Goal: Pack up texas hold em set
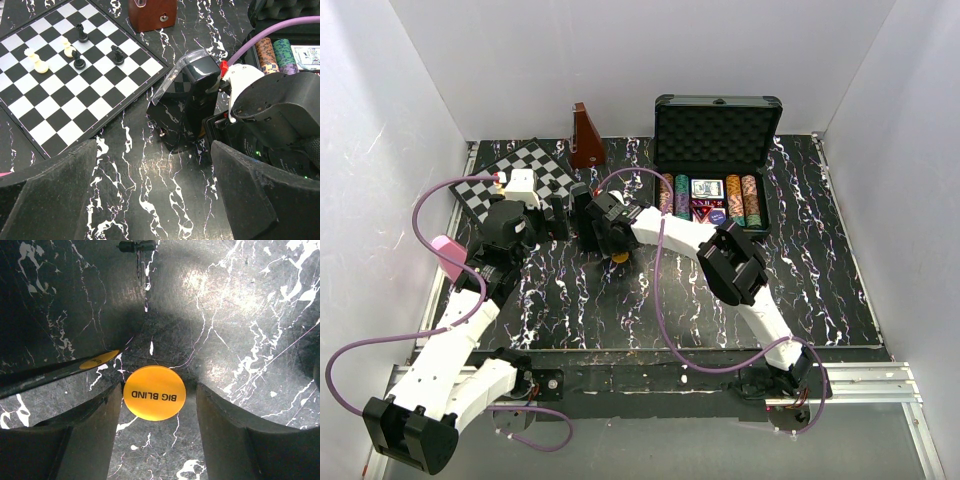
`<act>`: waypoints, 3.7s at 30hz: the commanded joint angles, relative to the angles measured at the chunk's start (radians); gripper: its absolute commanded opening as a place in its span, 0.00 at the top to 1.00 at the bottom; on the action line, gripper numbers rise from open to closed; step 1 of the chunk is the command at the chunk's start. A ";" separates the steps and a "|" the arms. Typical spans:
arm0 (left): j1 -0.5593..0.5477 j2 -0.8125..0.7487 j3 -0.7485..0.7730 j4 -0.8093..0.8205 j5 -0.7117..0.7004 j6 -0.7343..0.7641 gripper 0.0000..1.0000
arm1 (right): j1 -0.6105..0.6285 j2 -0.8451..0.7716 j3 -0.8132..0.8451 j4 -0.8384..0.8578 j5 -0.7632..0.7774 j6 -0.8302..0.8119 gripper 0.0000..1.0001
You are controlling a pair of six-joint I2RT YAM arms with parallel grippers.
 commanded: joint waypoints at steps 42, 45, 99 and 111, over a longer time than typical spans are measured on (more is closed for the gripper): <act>-0.003 -0.006 0.000 0.003 -0.014 0.008 0.02 | -0.280 -0.355 -0.190 -0.029 0.050 -0.123 0.53; -0.003 -0.005 0.000 0.003 -0.014 0.008 0.02 | -0.355 -0.358 -0.187 -0.011 0.039 -0.151 0.53; -0.002 0.026 0.003 0.003 -0.014 0.011 0.02 | -0.621 -0.033 0.107 0.002 0.131 -0.262 0.56; -0.002 0.021 0.003 0.003 -0.014 0.012 0.02 | -0.623 -0.047 0.073 0.022 0.096 -0.243 0.55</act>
